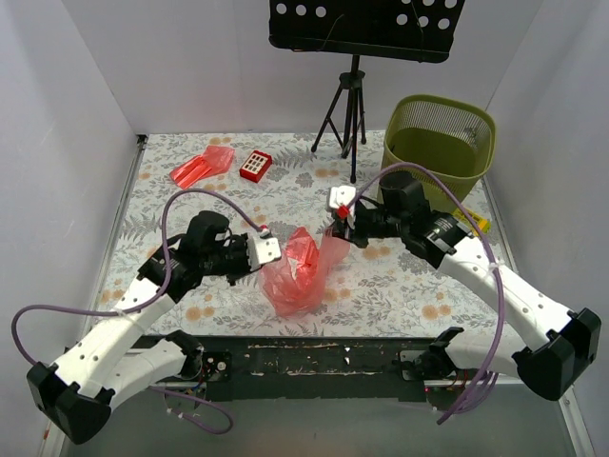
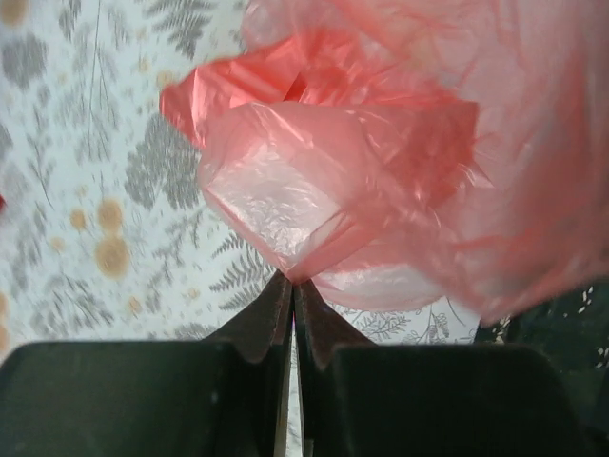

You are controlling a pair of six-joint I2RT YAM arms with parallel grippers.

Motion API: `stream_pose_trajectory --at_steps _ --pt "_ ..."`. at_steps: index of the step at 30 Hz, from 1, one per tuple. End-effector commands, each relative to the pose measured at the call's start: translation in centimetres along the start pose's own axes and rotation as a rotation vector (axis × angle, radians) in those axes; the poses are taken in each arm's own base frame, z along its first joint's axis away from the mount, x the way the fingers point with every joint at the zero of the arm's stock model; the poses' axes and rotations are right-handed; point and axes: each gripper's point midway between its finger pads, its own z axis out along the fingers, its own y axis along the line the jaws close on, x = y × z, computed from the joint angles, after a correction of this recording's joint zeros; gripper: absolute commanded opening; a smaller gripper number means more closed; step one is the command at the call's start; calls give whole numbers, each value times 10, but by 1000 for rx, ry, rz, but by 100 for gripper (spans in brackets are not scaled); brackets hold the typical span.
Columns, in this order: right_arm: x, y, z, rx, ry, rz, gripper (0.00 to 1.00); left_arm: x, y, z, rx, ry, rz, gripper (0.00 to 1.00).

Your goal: Put the trash bags into the trash bin

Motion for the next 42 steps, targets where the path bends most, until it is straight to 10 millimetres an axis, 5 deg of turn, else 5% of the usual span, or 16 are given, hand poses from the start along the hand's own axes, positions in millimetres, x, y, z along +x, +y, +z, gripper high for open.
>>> stream_pose_trajectory --at_steps 1,6,9,14,16,21,24,28,31,34,36,37,38,39,40,42 --pt "-12 -47 2 203 -9 290 1 6 28 -15 -228 82 -382 0" --pt "-39 -134 -9 527 -61 383 1 76 43 -46 -492 363 -420 0" --pt "-23 -166 9 603 0 404 1 126 42 -71 -632 573 -448 0" --pt "32 -174 87 428 165 487 1 132 43 -63 -619 539 -639 0" --pt "7 -200 110 398 120 485 1 120 66 -63 -639 507 -680 0" --pt "-124 -298 110 541 -235 265 1 37 189 -113 -874 228 -788 0" --pt "-230 -321 34 777 -641 -42 1 -41 274 -192 -1159 -23 -709 0" --pt "-364 -291 -84 1001 -1081 -475 1 -172 326 -325 -1506 -474 -447 0" --pt "-414 -206 -140 1033 -1197 -813 1 -254 311 -362 -1452 -748 -124 0" --pt "-399 -182 -111 1006 -1127 -847 1 -271 287 -333 -1282 -804 53 0" --pt "-335 -185 -63 973 -938 -814 1 -216 255 -223 -944 -656 105 0" --pt "-253 -185 2 837 -695 -770 1 -177 213 -160 -706 -549 206 0" --pt "-149 -162 62 604 -422 -759 1 -83 131 -70 -311 -306 250 0" --pt "-31 -112 107 264 -109 -748 1 -8 57 -35 -48 -95 519 0" --pt "60 -44 105 -59 80 -719 1 57 -3 -20 161 50 670 0" --pt "135 51 54 -367 155 -677 1 79 -35 -14 104 32 596 0"
